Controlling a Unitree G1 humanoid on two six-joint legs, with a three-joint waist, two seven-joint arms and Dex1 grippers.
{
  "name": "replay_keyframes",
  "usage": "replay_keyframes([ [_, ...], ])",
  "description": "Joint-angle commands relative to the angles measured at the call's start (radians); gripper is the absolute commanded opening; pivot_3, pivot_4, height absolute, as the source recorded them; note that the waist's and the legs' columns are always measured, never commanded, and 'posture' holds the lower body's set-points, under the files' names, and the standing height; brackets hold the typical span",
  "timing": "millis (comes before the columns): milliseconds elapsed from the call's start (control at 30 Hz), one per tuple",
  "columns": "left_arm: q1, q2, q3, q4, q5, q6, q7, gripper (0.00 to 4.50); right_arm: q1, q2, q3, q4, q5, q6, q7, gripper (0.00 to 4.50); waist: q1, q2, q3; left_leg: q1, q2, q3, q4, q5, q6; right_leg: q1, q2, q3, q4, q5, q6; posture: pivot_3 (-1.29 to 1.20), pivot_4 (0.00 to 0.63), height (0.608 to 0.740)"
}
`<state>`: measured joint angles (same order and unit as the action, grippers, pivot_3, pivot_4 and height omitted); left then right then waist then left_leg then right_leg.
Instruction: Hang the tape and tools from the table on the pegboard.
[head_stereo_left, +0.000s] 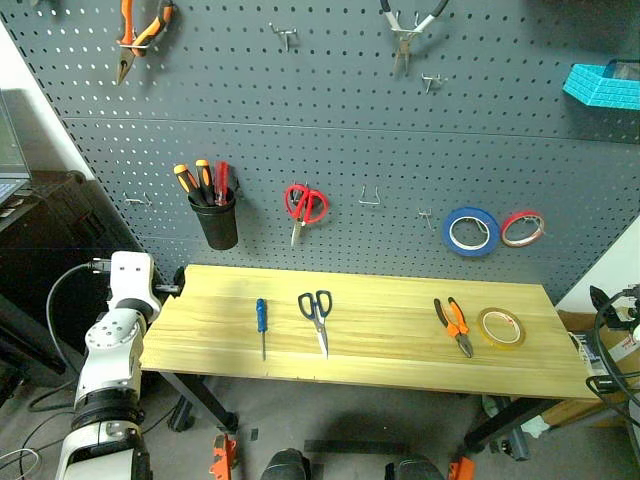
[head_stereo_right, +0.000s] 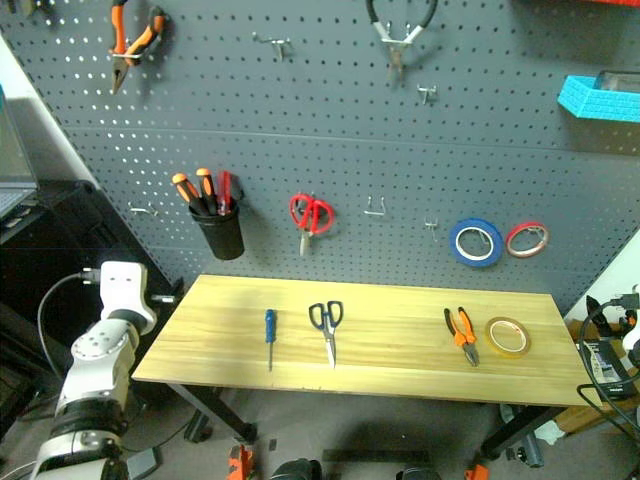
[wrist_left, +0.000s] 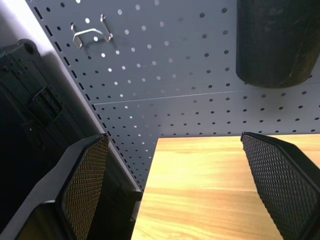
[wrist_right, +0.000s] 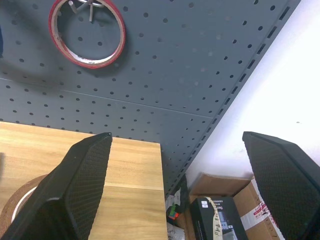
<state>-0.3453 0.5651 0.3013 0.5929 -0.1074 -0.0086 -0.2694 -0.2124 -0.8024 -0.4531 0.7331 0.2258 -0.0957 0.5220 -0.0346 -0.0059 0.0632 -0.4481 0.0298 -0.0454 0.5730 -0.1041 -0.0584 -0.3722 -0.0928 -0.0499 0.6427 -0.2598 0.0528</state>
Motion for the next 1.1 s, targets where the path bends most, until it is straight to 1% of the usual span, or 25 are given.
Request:
replay_keyframes([
  [33, -0.015, 0.023, -0.014, -0.017, 0.018, -0.042, -0.013, 4.48, -0.005, -0.016, -0.03, -0.025, 0.02, -0.021, -0.004, 4.5, 0.0, 0.0, 0.0, 0.0, 0.0, 0.0, 0.0, 0.0, 0.0, 0.0, 0.0, 0.0, 0.0, 0.0, 0.0, -0.04, 0.0, 0.74],
  [233, 0.002, 0.013, -0.04, -0.049, 0.04, -0.062, -0.014, 4.48, 0.021, 0.0, -0.032, -0.064, 0.031, -0.013, 0.0, 4.5, 0.0, 0.0, 0.0, 0.001, 0.0, 0.002, 0.0, 0.0, 0.0, 0.0, 0.0, 0.002, 0.0, 0.0, 0.0, -0.05, 0.0, 0.74],
  [333, 0.018, 0.005, -0.047, -0.089, 0.032, -0.055, -0.033, 4.48, 0.058, 0.014, -0.023, -0.125, 0.04, 0.003, 0.006, 4.5, -0.001, 0.0, 0.0, 0.001, 0.0, 0.002, 0.0, 0.0, 0.0, 0.0, 0.0, 0.003, 0.0, 0.0, 0.001, -0.06, 0.0, 0.74],
  [500, 0.09, -0.015, -0.069, -0.229, 0.004, 0.067, -0.078, 4.48, 0.159, 0.06, 0.007, -0.339, 0.073, 0.129, 0.029, 4.5, -0.001, 0.001, -0.001, 0.002, 0.0, 0.005, 0.0, 0.0, 0.0, 0.0, 0.0, 0.006, 0.0, -0.001, 0.001, -0.07, 0.0, 0.74],
  [600, 0.164, -0.046, -0.111, -0.393, -0.009, 0.224, -0.098, 4.48, 0.238, 0.075, 0.073, -0.537, 0.07, 0.266, 0.049, 4.5, -0.005, 0.002, -0.001, 0.002, 0.001, 0.006, 0.0, 0.0, 0.0, -0.001, 0.0, 0.007, 0.001, -0.001, 0.002, -0.08, 0.007, 0.74],
  [700, 0.197, -0.074, -0.163, -0.559, -0.024, 0.416, -0.103, 4.48, 0.263, 0.088, 0.114, -0.685, 0.08, 0.395, 0.023, 4.5, -0.008, 0.002, 0.003, 0.003, 0.001, 0.007, 0.0, 0.0, 0.0, -0.001, 0.0, 0.009, 0.001, -0.001, 0.002, -0.09, 0.056, 0.74],
  [767, 0.187, -0.081, -0.189, -0.646, -0.039, 0.542, -0.106, 4.48, 0.257, 0.103, 0.131, -0.755, 0.1, 0.483, 0.011, 4.5, -0.01, 0.0, 0.019, 0.003, 0.002, 0.007, 0.001, 0.0, 0.0, -0.002, 0.0, 0.009, 0.001, -0.001, 0.002, -0.1, 0.091, 0.74],
  [800, 0.175, -0.086, -0.207, -0.676, -0.044, 0.572, -0.116, 4.48, 0.249, 0.104, 0.151, -0.767, 0.091, 0.507, 0.015, 4.5, -0.013, 0.001, 0.026, 0.003, 0.002, 0.007, 0.001, -0.001, 0.0, -0.002, 0.0, 0.008, 0.001, -0.001, 0.002, -0.1, 0.103, 0.74],
  [833, 0.161, -0.091, -0.222, -0.703, -0.056, 0.6, -0.129, 4.48, 0.239, 0.104, 0.175, -0.775, 0.079, 0.534, 0.017, 4.5, -0.014, 0.001, 0.031, 0.002, 0.002, 0.006, 0.001, -0.001, 0.001, -0.004, 0.0, 0.008, 0.001, -0.001, 0.002, -0.11, 0.129, 0.74],
  [867, 0.146, -0.097, -0.236, -0.725, -0.069, 0.627, -0.14, 4.48, 0.225, 0.103, 0.197, -0.774, 0.063, 0.562, 0.014, 4.5, -0.017, -0.001, 0.048, 0.001, 0.002, 0.006, 0.002, -0.001, 0.001, -0.004, 0.0, 0.008, 0.001, -0.001, 0.002, -0.12, 0.142, 0.74],
  [900, 0.136, -0.1, -0.245, -0.746, -0.08, 0.646, -0.152, 4.48, 0.211, 0.104, 0.216, -0.776, 0.047, 0.591, 0.003, 4.5, -0.018, 0.0, 0.056, 0.002, 0.002, 0.005, 0.004, -0.001, 0.001, -0.003, -0.001, 0.008, 0.001, -0.001, 0.002, -0.13, 0.166, 0.74],
  [967, 0.114, -0.1, -0.298, -0.775, -0.056, 0.648, -0.164, 4.48, 0.164, 0.107, 0.251, -0.744, 0.027, 0.631, -0.008, 4.5, -0.023, 0.001, 0.079, -0.003, 0.0, 0.005, 0.004, -0.003, 0.005, -0.007, -0.003, 0.008, -0.002, -0.001, 0.002, -0.14, 0.189, 0.74],
  [1000, 0.099, -0.105, -0.321, -0.786, -0.057, 0.655, -0.176, 4.48, 0.135, 0.109, 0.27, -0.722, 0.021, 0.645, -0.006, 4.5, -0.026, 0.0, 0.092, -0.003, -0.001, 0.005, 0.005, -0.004, 0.005, -0.007, -0.005, 0.008, -0.002, -0.001, 0.002, -0.14, 0.212, 0.74],
  [1033, 0.087, -0.096, -0.348, -0.798, -0.052, 0.659, -0.197, 4.48, 0.108, 0.11, 0.288, -0.706, 0.012, 0.657, -0.007, 4.5, -0.027, 0.0, 0.104, -0.003, -0.001, 0.007, 0.005, -0.004, 0.006, -0.007, -0.007, 0.01, -0.002, -0.001, 0.002, -0.15, 0.233, 0.74],
  [1100, 0.062, -0.075, -0.402, -0.819, -0.068, 0.648, -0.276, 4.48, 0.043, 0.115, 0.319, -0.645, -0.007, 0.67, -0.003, 4.5, -0.031, -0.004, 0.132, -0.004, -0.001, 0.012, 0.004, -0.004, 0.008, -0.01, -0.009, 0.011, -0.001, -0.001, 0.002, -0.15, 0.263, 0.74],
])
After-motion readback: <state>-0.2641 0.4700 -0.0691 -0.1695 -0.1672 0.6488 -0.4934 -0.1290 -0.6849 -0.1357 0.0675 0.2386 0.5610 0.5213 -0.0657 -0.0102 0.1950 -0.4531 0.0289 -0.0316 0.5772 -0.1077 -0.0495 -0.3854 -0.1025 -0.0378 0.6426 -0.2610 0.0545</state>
